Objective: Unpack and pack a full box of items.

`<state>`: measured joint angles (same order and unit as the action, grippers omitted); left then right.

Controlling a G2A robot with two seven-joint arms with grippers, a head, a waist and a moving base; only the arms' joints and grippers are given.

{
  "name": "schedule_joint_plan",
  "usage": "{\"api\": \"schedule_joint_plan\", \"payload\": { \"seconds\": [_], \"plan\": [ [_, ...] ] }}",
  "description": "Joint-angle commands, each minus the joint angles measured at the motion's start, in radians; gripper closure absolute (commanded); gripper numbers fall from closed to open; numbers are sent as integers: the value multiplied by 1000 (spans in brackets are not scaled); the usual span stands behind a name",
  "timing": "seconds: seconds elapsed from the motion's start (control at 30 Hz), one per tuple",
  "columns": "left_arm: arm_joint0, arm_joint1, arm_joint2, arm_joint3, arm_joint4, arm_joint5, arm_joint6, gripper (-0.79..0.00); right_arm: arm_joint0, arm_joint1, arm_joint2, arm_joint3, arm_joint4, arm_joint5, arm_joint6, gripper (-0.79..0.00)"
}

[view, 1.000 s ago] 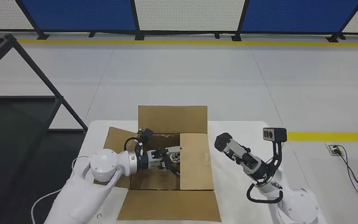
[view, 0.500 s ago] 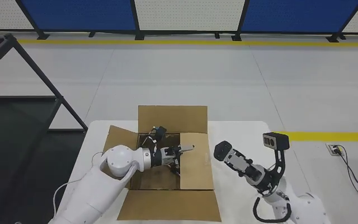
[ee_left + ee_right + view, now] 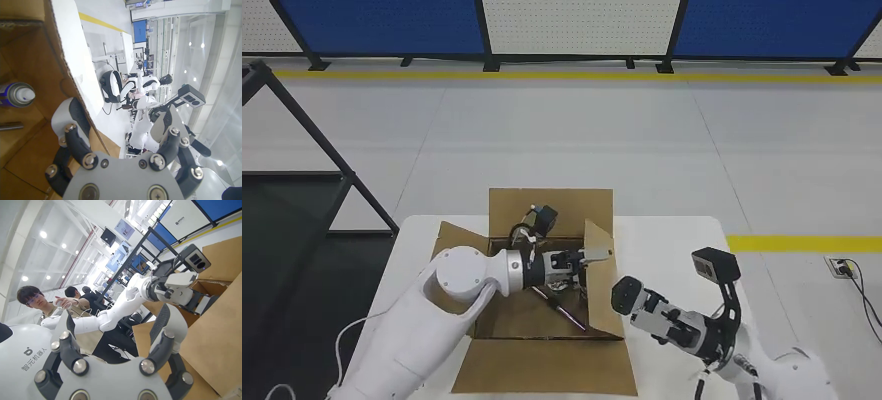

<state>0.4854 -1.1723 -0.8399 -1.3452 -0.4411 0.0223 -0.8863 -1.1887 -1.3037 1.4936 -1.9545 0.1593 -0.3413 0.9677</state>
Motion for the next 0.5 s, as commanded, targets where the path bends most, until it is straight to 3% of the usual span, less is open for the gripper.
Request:
{"api": "schedule_joint_plan", "payload": {
  "seconds": [0.0,0.47],
  "plan": [
    [-27,-11,11,0,-8,11,6,-785,-6,3,-8,-18,-27,23,-1,-785],
    [-205,-126,168,163,-73,9,33,-785,-72,26,17,-113,-138,118,-61,-785]
  ]
}}
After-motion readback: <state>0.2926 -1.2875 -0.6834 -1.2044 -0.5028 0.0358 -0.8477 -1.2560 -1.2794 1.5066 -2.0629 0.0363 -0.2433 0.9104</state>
